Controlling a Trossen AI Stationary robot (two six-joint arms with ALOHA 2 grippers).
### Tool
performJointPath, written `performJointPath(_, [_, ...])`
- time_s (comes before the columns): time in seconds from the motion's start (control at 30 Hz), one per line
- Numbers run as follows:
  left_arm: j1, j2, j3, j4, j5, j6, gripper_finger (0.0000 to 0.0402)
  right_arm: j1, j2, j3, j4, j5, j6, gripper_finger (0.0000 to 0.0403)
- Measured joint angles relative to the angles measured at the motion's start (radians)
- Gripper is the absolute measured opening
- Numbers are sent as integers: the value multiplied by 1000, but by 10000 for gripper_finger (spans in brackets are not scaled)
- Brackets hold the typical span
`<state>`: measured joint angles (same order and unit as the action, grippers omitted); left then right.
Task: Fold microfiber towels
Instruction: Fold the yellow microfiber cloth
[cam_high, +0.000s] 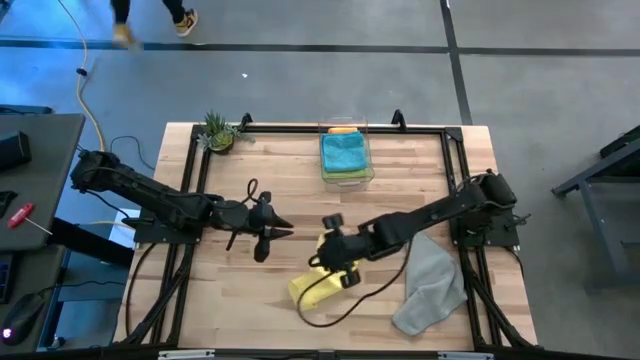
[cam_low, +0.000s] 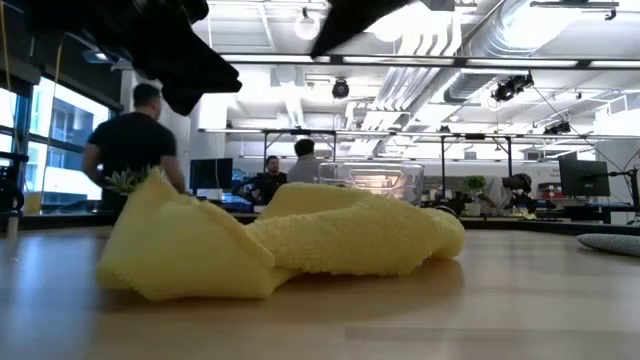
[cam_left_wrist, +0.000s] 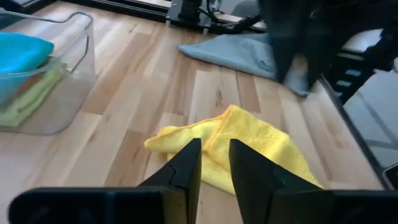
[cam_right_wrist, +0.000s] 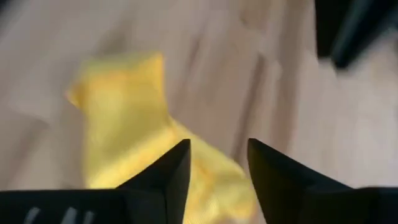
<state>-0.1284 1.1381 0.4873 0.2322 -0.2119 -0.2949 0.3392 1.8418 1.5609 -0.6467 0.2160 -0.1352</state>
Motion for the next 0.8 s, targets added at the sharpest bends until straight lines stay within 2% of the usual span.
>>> performJointPath(0.07, [-4,0,0,4,0,-17,64,21,-28,-37,-57,87,10,131])
performJointPath(0.13, [-10,7,0,10,3,-33,55,34,-78,-115,-47,109,52,100])
performJointPath(0.3, [-18,109,1,84,48,-87,24,53,-232,-433,242,97,168,11])
performJointPath(0.37, [-18,180,4,123,89,-109,8,62,-297,-554,403,123,216,13])
performJointPath(0.47, [-18,290,48,135,106,-129,5,85,-382,-705,600,221,267,24])
performJointPath(0.63, [-14,445,161,136,114,-147,40,138,-481,-865,805,366,293,6])
performJointPath(0.8, [6,576,279,46,113,-147,89,182,-510,-928,867,463,293,5])
